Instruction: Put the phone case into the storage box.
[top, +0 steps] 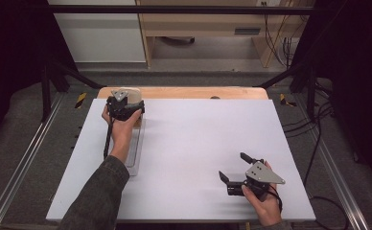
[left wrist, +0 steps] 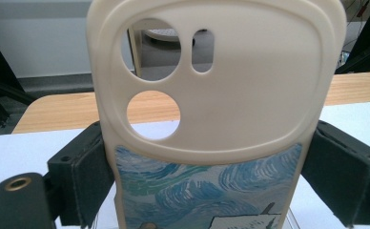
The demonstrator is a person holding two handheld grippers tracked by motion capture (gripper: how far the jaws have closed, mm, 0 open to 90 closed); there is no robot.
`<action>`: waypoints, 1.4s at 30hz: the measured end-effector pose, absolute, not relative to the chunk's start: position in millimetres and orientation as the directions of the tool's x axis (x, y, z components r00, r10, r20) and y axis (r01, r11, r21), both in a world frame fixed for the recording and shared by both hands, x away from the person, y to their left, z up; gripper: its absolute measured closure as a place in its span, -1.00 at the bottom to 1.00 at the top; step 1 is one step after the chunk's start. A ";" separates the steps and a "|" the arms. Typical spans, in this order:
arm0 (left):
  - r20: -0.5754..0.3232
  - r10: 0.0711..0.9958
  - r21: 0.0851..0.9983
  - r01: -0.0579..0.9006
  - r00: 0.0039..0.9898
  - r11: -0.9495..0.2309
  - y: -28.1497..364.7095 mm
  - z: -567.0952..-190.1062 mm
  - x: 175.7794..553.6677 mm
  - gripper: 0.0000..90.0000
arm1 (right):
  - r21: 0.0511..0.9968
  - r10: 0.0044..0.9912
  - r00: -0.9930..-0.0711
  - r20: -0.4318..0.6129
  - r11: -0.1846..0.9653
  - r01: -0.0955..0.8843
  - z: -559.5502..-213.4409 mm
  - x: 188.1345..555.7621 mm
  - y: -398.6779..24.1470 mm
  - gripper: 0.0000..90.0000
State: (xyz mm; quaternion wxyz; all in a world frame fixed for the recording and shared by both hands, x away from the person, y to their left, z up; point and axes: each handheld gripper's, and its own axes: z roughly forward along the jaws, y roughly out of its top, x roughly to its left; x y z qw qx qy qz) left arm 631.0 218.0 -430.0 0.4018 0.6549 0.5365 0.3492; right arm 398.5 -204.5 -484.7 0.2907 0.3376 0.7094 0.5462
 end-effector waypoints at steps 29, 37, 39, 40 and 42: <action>-0.007 0.982 0.911 0.407 0.189 -0.072 221.3 -429.0 630.8 -0.81 | 0.970 0.791 -0.610 -0.044 0.180 0.164 -484.7 398.2 -203.1 -0.94; 0.000 0.981 0.941 0.332 0.196 -0.066 222.1 -421.3 627.4 -0.86 | 0.970 0.791 -0.611 -0.045 0.181 0.163 -484.8 398.2 -202.8 -0.94; -0.001 0.980 0.943 0.328 0.199 -0.065 222.0 -421.1 627.3 -0.87 | 0.970 0.791 -0.611 -0.046 0.181 0.162 -484.8 398.3 -202.7 -0.94; 0.000 0.980 0.943 0.326 0.199 -0.066 221.9 -421.0 627.3 -0.87 | 0.970 0.791 -0.610 -0.045 0.181 0.162 -484.8 398.3 -202.6 -0.94; -0.001 0.980 0.944 0.324 0.197 -0.064 221.8 -420.6 626.7 -0.87 | 0.970 0.790 -0.611 -0.046 0.181 0.162 -484.6 397.9 -202.6 -0.94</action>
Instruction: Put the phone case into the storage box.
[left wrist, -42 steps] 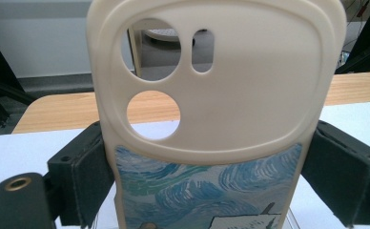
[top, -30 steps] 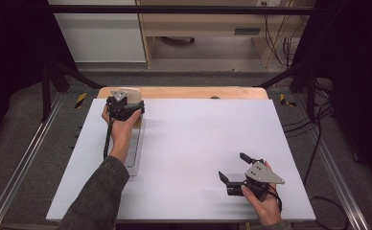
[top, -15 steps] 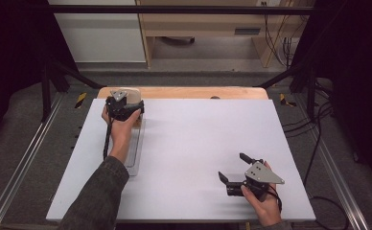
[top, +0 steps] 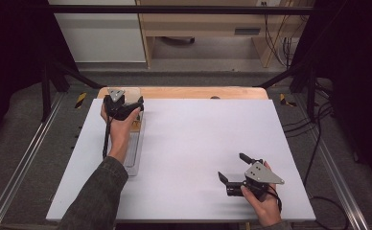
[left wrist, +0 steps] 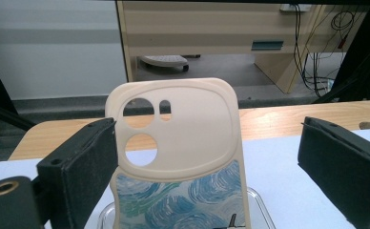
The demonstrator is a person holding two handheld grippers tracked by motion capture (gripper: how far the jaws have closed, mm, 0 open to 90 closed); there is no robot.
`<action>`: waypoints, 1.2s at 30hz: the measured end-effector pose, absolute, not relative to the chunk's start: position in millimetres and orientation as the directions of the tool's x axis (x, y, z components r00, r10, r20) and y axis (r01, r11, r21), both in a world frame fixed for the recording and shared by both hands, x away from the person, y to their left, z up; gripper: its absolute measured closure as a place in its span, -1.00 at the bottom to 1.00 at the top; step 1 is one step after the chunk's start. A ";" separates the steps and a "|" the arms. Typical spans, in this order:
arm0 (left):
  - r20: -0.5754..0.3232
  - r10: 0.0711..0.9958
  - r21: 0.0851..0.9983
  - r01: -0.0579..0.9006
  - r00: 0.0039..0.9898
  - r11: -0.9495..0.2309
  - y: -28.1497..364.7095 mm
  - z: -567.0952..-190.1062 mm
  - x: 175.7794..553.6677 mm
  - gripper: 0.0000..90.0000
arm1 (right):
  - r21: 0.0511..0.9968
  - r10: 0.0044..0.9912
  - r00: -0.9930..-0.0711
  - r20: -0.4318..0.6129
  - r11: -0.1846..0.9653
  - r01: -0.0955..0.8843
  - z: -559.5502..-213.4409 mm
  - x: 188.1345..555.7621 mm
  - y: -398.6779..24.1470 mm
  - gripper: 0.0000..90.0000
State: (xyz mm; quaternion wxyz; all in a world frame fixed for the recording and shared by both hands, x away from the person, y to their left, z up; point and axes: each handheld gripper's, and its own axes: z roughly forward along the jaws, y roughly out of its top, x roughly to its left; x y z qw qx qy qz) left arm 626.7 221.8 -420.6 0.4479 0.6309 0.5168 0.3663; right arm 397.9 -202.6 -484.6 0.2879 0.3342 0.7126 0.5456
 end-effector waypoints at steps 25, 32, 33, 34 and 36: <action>0.116 0.945 0.930 0.300 0.306 -0.211 225.4 -409.2 606.8 -0.86 | 0.969 0.792 -0.608 -0.056 0.189 0.157 -484.3 397.4 -200.4 -0.94; 0.211 0.924 0.913 0.272 0.320 -0.303 221.9 -405.1 601.6 -0.85 | 0.969 0.792 -0.608 -0.057 0.189 0.156 -484.2 397.4 -200.3 -0.94; 0.223 0.919 0.909 0.272 0.324 -0.317 221.4 -405.2 601.3 -0.85 | 0.970 0.792 -0.607 -0.056 0.188 0.156 -484.0 397.3 -200.2 -0.94; 0.232 0.916 0.905 0.272 0.327 -0.327 221.0 -405.4 601.1 -0.85 | 0.970 0.793 -0.607 -0.054 0.186 0.157 -483.9 397.4 -200.2 -0.94; 0.242 0.912 0.902 0.269 0.330 -0.337 220.7 -405.5 600.9 -0.85 | 0.970 0.793 -0.606 -0.053 0.185 0.157 -484.1 397.7 -199.9 -0.94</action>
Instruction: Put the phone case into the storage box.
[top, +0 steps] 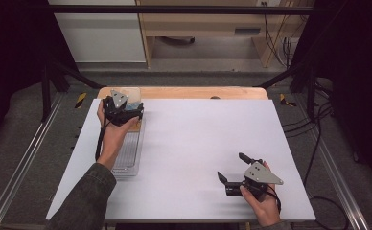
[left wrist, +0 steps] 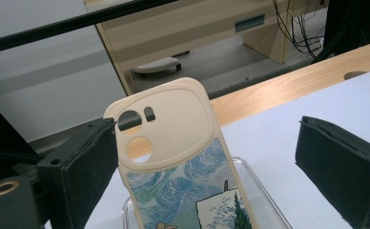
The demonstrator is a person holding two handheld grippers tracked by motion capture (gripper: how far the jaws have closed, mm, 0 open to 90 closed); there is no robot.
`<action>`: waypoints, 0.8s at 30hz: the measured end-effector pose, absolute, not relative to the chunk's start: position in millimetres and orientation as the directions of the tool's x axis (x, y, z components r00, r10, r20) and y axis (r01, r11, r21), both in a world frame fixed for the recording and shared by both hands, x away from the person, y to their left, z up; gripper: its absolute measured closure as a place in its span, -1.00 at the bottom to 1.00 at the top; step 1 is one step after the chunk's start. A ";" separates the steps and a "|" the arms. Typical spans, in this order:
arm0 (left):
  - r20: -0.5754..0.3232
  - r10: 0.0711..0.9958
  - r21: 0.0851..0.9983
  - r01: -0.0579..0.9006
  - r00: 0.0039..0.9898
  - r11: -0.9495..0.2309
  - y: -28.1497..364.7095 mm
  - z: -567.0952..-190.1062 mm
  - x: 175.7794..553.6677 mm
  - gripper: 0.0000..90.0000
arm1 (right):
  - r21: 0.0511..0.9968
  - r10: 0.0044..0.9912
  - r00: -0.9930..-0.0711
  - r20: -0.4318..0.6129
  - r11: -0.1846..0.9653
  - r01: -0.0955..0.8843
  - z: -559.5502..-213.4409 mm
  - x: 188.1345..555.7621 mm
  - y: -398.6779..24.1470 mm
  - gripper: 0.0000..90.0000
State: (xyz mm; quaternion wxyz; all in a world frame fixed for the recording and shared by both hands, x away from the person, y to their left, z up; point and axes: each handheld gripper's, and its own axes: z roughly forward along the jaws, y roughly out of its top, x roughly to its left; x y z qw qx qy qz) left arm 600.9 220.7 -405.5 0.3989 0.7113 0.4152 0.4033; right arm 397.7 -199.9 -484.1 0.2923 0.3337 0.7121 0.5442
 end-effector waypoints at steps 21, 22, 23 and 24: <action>0.369 0.855 0.854 0.231 0.364 -0.466 216.9 -403.9 594.4 -0.85 | 0.970 0.793 -0.606 -0.056 0.187 0.155 -483.8 397.5 -198.2 -0.94; 0.381 0.849 0.851 0.220 0.366 -0.477 216.9 -403.6 594.7 -0.85 | 0.970 0.794 -0.606 -0.056 0.187 0.156 -483.7 397.4 -198.4 -0.94; 0.387 0.846 0.848 0.219 0.366 -0.483 216.5 -403.6 594.3 -0.85 | 0.970 0.794 -0.606 -0.056 0.187 0.156 -483.6 397.3 -198.6 -0.94; 0.384 0.847 0.847 0.225 0.366 -0.482 215.7 -403.8 593.2 -0.85 | 0.970 0.794 -0.605 -0.056 0.186 0.156 -483.6 397.4 -198.6 -0.94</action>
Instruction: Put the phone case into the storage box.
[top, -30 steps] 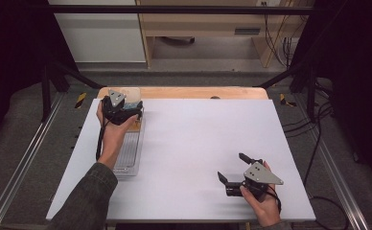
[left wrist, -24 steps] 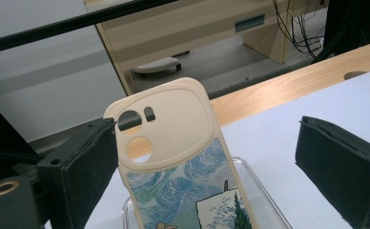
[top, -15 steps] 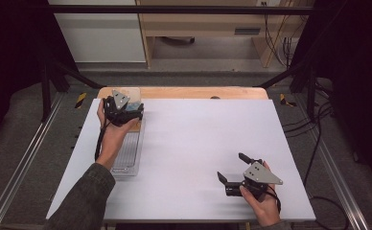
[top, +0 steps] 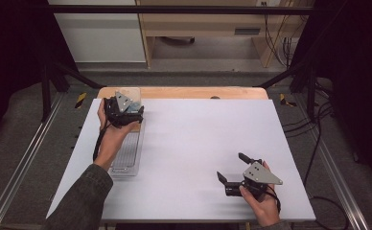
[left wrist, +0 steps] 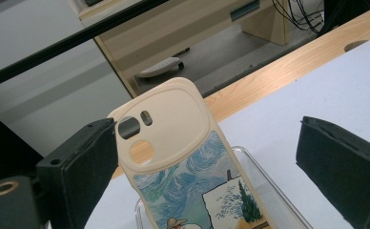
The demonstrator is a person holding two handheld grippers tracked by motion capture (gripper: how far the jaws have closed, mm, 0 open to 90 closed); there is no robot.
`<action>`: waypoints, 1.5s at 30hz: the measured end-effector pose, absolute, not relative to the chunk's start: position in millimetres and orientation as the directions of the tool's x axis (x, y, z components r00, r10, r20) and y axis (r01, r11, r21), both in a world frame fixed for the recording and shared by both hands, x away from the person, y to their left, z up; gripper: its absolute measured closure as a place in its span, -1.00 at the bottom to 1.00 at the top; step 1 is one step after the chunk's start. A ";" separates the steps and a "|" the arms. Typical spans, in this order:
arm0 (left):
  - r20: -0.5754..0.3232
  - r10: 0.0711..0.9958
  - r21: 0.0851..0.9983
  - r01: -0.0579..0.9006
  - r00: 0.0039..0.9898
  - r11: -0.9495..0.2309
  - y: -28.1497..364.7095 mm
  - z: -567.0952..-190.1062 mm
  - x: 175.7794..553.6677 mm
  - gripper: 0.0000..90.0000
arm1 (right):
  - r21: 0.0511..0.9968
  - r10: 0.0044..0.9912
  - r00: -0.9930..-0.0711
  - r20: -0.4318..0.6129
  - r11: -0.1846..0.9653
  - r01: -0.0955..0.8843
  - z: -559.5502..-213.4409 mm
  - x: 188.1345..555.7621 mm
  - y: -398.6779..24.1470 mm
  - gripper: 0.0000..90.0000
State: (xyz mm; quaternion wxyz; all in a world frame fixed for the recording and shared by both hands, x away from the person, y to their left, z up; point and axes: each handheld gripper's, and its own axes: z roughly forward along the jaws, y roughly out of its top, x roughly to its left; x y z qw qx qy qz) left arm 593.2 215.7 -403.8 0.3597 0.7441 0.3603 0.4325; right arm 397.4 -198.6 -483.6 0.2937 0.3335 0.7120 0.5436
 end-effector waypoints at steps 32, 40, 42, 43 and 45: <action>0.526 0.740 0.782 0.104 0.419 -0.615 191.5 -396.9 572.8 -0.84 | 0.970 0.795 -0.604 -0.059 0.190 0.154 -483.4 397.0 -197.2 -0.94; 0.541 0.728 0.778 0.078 0.421 -0.623 187.9 -393.3 567.2 -0.84 | 0.969 0.795 -0.604 -0.060 0.191 0.155 -483.3 396.8 -196.5 -0.94; 0.543 0.726 0.777 0.075 0.422 -0.625 187.4 -392.9 566.1 -0.84 | 0.969 0.795 -0.604 -0.061 0.192 0.154 -483.3 396.7 -196.4 -0.94; 0.542 0.726 0.778 0.072 0.424 -0.624 187.1 -392.6 565.2 -0.84 | 0.969 0.795 -0.604 -0.063 0.192 0.153 -483.3 396.6 -196.3 -0.94; 0.542 0.725 0.780 0.067 0.425 -0.622 186.4 -392.2 563.8 -0.84 | 0.969 0.795 -0.604 -0.065 0.194 0.151 -483.2 396.6 -196.1 -0.94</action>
